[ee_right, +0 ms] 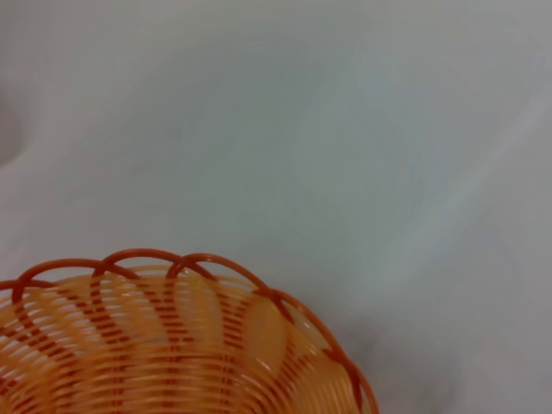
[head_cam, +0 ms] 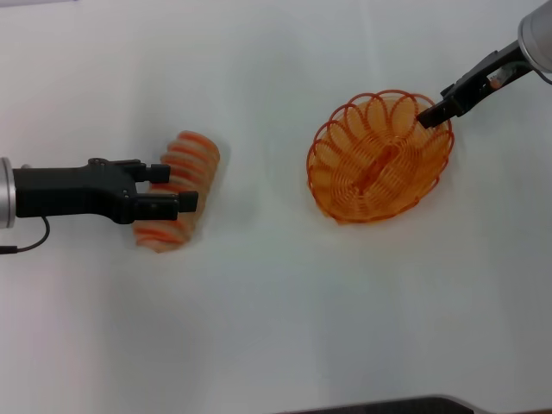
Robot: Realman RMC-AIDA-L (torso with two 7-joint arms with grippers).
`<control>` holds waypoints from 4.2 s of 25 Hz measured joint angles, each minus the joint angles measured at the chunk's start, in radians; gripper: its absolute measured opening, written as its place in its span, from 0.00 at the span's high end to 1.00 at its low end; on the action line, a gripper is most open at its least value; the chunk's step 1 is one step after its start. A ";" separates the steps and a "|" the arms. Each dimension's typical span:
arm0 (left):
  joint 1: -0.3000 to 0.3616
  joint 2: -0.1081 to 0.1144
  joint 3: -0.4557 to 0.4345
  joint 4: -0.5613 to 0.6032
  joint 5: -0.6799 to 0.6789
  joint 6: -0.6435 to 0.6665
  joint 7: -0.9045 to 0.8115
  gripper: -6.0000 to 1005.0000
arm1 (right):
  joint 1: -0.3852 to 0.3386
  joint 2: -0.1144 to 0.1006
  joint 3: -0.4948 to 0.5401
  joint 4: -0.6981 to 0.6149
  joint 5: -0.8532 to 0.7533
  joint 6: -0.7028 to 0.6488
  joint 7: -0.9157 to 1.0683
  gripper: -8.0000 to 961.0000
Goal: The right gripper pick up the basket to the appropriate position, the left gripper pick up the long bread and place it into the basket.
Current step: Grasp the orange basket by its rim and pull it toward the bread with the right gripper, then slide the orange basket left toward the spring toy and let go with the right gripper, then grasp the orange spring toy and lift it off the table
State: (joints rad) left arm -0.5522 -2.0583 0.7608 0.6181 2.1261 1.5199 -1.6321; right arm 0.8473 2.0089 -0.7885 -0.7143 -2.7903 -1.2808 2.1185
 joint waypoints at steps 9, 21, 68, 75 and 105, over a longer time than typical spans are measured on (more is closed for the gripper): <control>-0.006 -0.006 0.000 0.000 0.000 -0.016 0.006 0.19 | -0.002 0.009 0.000 0.001 0.002 -0.009 -0.013 0.49; -0.008 -0.011 0.000 0.000 0.000 -0.035 0.012 0.21 | -0.013 -0.004 0.040 -0.008 0.103 -0.097 0.025 0.89; -0.034 -0.011 -0.001 0.000 0.000 -0.080 0.011 0.21 | -0.187 -0.016 0.310 0.219 0.449 -0.015 0.245 0.76; -0.032 -0.011 -0.004 0.000 0.000 -0.078 0.007 0.21 | -0.210 -0.022 0.310 0.131 0.494 -0.028 0.220 0.57; -0.035 -0.005 -0.010 -0.002 -0.010 -0.065 -0.065 0.22 | -0.295 -0.008 0.165 -0.155 0.578 -0.476 -0.445 0.47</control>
State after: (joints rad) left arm -0.5873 -2.0636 0.7506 0.6166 2.1159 1.4545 -1.6968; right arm 0.5521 2.0007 -0.6237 -0.8689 -2.2126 -1.7571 1.6739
